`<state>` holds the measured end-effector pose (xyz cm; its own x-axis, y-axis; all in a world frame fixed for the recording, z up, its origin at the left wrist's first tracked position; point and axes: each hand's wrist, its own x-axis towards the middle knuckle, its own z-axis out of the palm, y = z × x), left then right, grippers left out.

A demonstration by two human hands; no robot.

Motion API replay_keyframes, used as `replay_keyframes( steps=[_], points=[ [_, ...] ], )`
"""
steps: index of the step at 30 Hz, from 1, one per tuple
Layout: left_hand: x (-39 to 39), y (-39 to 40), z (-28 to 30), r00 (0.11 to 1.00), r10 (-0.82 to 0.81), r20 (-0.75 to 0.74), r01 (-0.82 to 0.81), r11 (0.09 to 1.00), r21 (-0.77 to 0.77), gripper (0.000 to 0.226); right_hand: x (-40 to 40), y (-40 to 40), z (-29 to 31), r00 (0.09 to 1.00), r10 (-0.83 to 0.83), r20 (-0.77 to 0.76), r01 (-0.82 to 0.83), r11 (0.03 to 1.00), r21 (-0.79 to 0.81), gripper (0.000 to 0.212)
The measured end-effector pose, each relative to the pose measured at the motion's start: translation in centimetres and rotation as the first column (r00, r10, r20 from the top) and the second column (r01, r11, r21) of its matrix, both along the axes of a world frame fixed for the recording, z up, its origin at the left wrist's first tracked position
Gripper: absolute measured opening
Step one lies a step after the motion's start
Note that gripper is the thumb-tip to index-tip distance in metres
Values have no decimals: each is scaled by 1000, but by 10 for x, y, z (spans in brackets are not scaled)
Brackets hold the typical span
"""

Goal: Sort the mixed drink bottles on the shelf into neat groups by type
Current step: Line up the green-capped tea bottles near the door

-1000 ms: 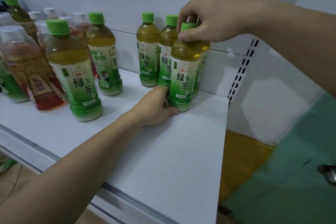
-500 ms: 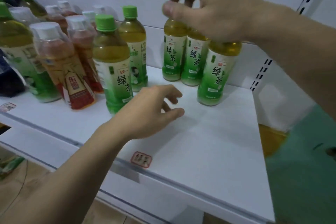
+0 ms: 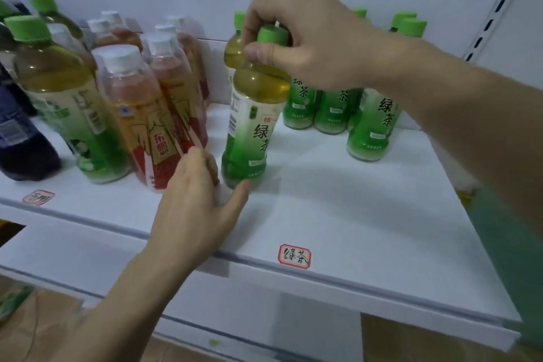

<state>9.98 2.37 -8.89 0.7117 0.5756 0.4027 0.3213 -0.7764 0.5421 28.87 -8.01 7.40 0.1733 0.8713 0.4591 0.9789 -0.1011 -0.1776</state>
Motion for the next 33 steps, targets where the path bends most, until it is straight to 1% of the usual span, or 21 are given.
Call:
replay_keyframes(
  steps=[1, 3, 4, 5, 9, 13, 15, 17, 21, 23, 26, 28, 29, 31, 32, 33],
  points=[
    [6, 1, 0, 999, -35, -25, 35, 999, -8, 52, 2, -4, 1, 999, -39, 3, 39, 999, -1, 21],
    [27, 4, 1, 989, -123, -81, 123, 992, -8, 84, 6, -11, 4, 995, -100, 20, 100, 995, -1, 20],
    [40, 5, 4, 983, -163, -89, 162, 987, -18, 91, 8, -13, 7, 992, -123, 39, 123, 992, -4, 19],
    [54, 4, 6, 976, -200, -85, 196, 980, -44, 93, 11, -15, 10, 988, -143, 54, 144, 990, -9, 18],
    [106, -2, 7, 942, -332, -58, 312, 923, -225, 85, 27, -22, 20, 964, -239, 114, 246, 968, -48, 17],
    [148, -3, 7, 900, -430, -74, 410, 892, -193, 70, 45, -24, 18, 924, -322, 206, 345, 935, -84, 23],
    [162, -1, 6, 883, -466, -59, 441, 866, -234, 68, 54, -23, 17, 894, -370, 254, 404, 909, -97, 24],
    [170, 0, 3, 870, -491, -45, 464, 847, -258, 65, 62, -25, 18, 873, -413, 261, 453, 884, -115, 21],
    [180, -1, -4, 871, -490, -18, 467, 841, -274, 66, 72, -29, 19, 845, -451, 289, 504, 852, -144, 16],
    [183, 0, -5, 880, -476, -8, 454, 844, -287, 67, 73, -29, 21, 835, -454, 310, 517, 841, -159, 17],
    [183, -1, -7, 880, -474, 7, 462, 854, -241, 61, 71, -29, 26, 813, -474, 339, 550, 815, -181, 20],
    [181, -1, -8, 881, -474, 19, 467, 859, -208, 59, 66, -23, 29, 793, -466, 392, 548, 828, -124, 25],
    [179, -2, -9, 881, -472, 20, 466, 861, -204, 61, 61, -17, 30, 802, -446, 398, 509, 858, -65, 29],
    [177, -1, -7, 881, -474, 10, 464, 859, -215, 67, 47, 1, 32, 889, -346, 298, 357, 934, 19, 37],
    [175, 0, -6, 879, -477, 1, 465, 857, -221, 70, 40, 13, 33, 933, -274, 235, 279, 960, 12, 40],
    [172, 1, -4, 877, -480, -14, 467, 859, -212, 70, 33, 24, 31, 959, -209, 192, 218, 975, -30, 41]
  ],
)
